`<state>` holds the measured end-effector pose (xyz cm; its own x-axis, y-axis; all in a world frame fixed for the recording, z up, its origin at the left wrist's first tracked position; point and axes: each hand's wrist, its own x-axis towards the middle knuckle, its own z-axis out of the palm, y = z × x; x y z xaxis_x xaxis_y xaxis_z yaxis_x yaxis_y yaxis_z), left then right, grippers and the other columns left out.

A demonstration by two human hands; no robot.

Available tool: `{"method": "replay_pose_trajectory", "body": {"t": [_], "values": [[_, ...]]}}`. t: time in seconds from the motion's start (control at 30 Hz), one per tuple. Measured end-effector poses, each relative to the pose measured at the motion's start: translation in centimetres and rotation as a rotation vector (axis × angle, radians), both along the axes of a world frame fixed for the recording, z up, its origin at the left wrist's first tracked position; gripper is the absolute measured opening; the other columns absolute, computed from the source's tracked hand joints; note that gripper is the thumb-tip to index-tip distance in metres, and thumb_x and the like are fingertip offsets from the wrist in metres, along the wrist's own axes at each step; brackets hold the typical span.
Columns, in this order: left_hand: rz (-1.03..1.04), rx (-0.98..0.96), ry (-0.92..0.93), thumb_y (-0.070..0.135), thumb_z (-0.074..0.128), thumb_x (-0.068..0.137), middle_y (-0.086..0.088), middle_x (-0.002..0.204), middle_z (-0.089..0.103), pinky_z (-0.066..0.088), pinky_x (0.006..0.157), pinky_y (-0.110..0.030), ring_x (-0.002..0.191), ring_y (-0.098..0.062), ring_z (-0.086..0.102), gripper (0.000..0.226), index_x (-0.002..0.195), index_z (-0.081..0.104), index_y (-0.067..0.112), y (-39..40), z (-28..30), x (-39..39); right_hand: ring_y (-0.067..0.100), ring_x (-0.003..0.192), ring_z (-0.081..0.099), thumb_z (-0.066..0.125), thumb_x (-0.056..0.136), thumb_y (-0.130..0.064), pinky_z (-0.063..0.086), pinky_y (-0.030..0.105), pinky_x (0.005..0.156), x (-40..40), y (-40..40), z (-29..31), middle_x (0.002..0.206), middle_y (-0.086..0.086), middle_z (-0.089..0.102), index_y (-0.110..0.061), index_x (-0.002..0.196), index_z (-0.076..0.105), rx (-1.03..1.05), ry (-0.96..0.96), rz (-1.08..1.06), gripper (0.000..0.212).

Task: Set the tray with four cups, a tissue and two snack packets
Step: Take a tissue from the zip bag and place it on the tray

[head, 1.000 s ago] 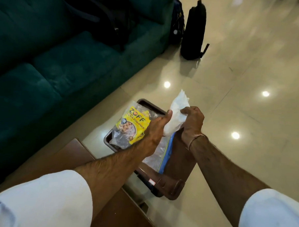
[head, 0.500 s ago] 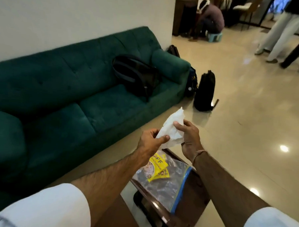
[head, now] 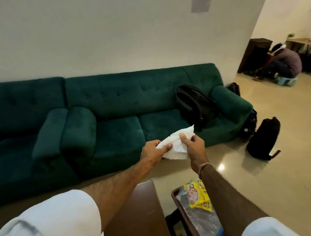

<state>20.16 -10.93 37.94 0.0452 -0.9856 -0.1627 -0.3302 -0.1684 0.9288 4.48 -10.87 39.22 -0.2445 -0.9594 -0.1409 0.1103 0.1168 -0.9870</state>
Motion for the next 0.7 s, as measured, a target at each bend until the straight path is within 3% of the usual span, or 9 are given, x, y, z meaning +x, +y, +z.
{"method": "replay_pose_trajectory", "body": {"t": [0.07,0.17,0.23,0.43,0.53,0.63,0.7], "values": [[0.047,0.0,-0.042,0.051,0.072,0.083,0.006,0.066,0.061,0.038,0.053,-0.023,0.06,-0.01,0.053,0.034,0.069,0.062,0.021,1.1,0.0,3.4,0.025,0.09,0.071,0.071,0.087,-0.029,0.059,0.047,0.084,3.1,0.4,-0.2,0.099,0.006,0.074,-0.023,0.087,0.066,0.008,0.091,0.048,0.008],[0.114,0.031,-0.066,0.055,0.068,0.084,0.001,0.068,0.066,0.049,0.06,-0.031,0.068,-0.022,0.064,0.039,0.066,0.063,0.021,2.9,-1.2,8.7,0.024,0.091,0.072,0.071,0.078,-0.046,0.059,0.052,0.084,8.1,1.0,-1.3,0.095,0.002,0.075,-0.025,0.085,0.067,0.026,0.203,0.131,0.023],[0.135,0.058,-0.087,0.053,0.067,0.086,0.001,0.067,0.064,0.045,0.058,-0.029,0.065,-0.02,0.06,0.038,0.066,0.063,0.021,4.4,-2.1,11.9,0.024,0.09,0.072,0.069,0.084,-0.043,0.059,0.051,0.083,11.4,1.8,-2.1,0.094,0.003,0.075,-0.023,0.089,0.067,0.037,0.25,0.177,0.021],[0.204,0.182,-0.083,0.045,0.067,0.09,0.0,0.083,0.069,0.05,0.064,-0.027,0.072,-0.015,0.064,0.029,0.092,0.07,0.016,8.9,-6.7,21.1,0.026,0.088,0.071,0.06,0.085,-0.054,0.059,0.05,0.081,20.5,4.8,-6.9,0.09,0.005,0.074,-0.014,0.092,0.068,0.12,0.373,0.297,0.041],[0.236,0.242,-0.046,0.042,0.067,0.09,0.002,0.081,0.069,0.044,0.05,-0.017,0.067,-0.009,0.064,0.026,0.094,0.071,0.016,12.0,-9.4,25.2,0.029,0.09,0.069,0.058,0.092,-0.048,0.057,0.042,0.077,24.5,6.6,-9.8,0.09,0.007,0.073,-0.01,0.092,0.069,0.167,0.445,0.359,0.04],[0.236,0.315,-0.039,0.04,0.067,0.091,0.005,0.08,0.07,0.046,0.052,-0.017,0.07,-0.009,0.067,0.024,0.093,0.071,0.017,15.1,-12.6,28.5,0.026,0.089,0.067,0.057,0.096,-0.041,0.052,0.027,0.068,27.5,8.3,-13.2,0.094,0.007,0.071,-0.007,0.099,0.069,0.23,0.507,0.459,0.037],[0.241,0.362,-0.054,0.037,0.068,0.09,0.004,0.077,0.07,0.051,0.055,-0.024,0.068,-0.01,0.066,0.02,0.086,0.071,0.017,17.1,-15.1,30.7,0.028,0.093,0.068,0.06,0.094,-0.04,0.056,0.033,0.076,29.4,9.2,-15.9,0.1,0.01,0.072,-0.005,0.103,0.068,0.262,0.533,0.518,0.037]]}}
